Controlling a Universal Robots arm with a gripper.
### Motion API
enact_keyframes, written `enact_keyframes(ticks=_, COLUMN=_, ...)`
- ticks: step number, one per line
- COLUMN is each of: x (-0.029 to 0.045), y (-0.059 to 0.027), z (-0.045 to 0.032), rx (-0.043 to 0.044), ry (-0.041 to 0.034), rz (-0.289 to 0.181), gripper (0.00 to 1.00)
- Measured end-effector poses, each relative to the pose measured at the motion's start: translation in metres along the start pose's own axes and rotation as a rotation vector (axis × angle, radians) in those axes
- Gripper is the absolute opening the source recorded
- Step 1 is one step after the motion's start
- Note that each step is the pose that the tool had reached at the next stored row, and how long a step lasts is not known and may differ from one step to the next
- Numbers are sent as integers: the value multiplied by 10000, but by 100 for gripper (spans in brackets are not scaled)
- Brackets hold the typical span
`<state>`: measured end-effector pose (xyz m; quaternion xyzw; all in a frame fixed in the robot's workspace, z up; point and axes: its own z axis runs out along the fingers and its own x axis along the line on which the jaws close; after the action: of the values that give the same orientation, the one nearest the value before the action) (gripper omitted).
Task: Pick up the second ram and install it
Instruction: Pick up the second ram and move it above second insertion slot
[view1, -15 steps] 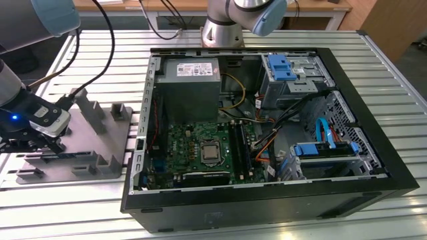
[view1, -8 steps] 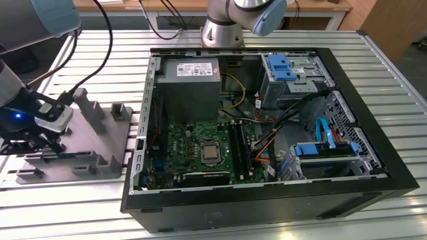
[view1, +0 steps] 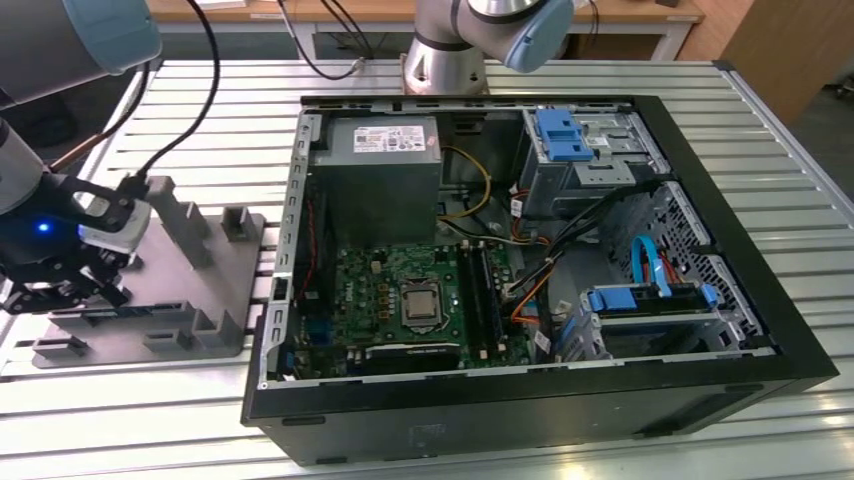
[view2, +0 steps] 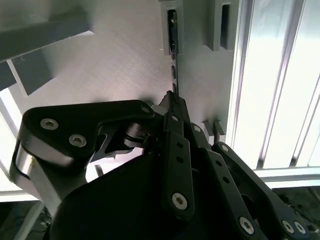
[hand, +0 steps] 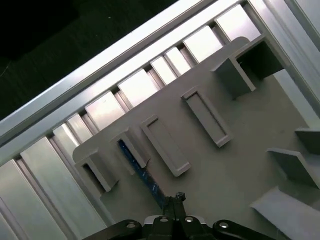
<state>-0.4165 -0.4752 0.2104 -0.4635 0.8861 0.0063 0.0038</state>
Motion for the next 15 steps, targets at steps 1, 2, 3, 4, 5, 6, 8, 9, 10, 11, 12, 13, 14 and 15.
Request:
enact_keyframes(ticks=1, x=0, y=0, z=1, rx=-2, ry=1, rz=-181, gripper=10)
enact_keyframes(ticks=2, x=0, y=0, z=1, rx=-4, ry=2, rz=-360, gripper=10)
enact_keyframes(ticks=3, x=0, y=0, z=2, rx=-6, ry=4, rz=-540, gripper=10)
enact_keyframes(ticks=4, x=0, y=0, z=2, rx=-9, ry=5, rz=-719, gripper=10)
enact_keyframes(ticks=5, x=0, y=0, z=3, rx=-11, ry=7, rz=-911, gripper=10)
enact_keyframes(ticks=6, x=0, y=0, z=3, rx=-13, ry=8, rz=-1091, gripper=10)
enact_keyframes(ticks=8, x=0, y=0, z=4, rx=-18, ry=11, rz=-1450, gripper=10)
enact_keyframes(ticks=9, x=0, y=0, z=5, rx=-20, ry=12, rz=-1630, gripper=10)
enact_keyframes(ticks=10, x=0, y=0, z=5, rx=-23, ry=13, rz=-1811, gripper=10)
enact_keyframes(ticks=11, x=0, y=0, z=6, rx=-25, ry=16, rz=-1994, gripper=10)
enact_keyframes(ticks=12, x=0, y=0, z=6, rx=-27, ry=17, rz=-2175, gripper=10)
enact_keyframes(ticks=13, x=0, y=0, z=7, rx=-30, ry=18, rz=-2355, gripper=10)
enact_keyframes(ticks=14, x=0, y=0, z=8, rx=-32, ry=19, rz=-2545, gripper=10)
enact_keyframes(ticks=15, x=0, y=0, z=9, rx=-34, ry=21, rz=-2725, gripper=10)
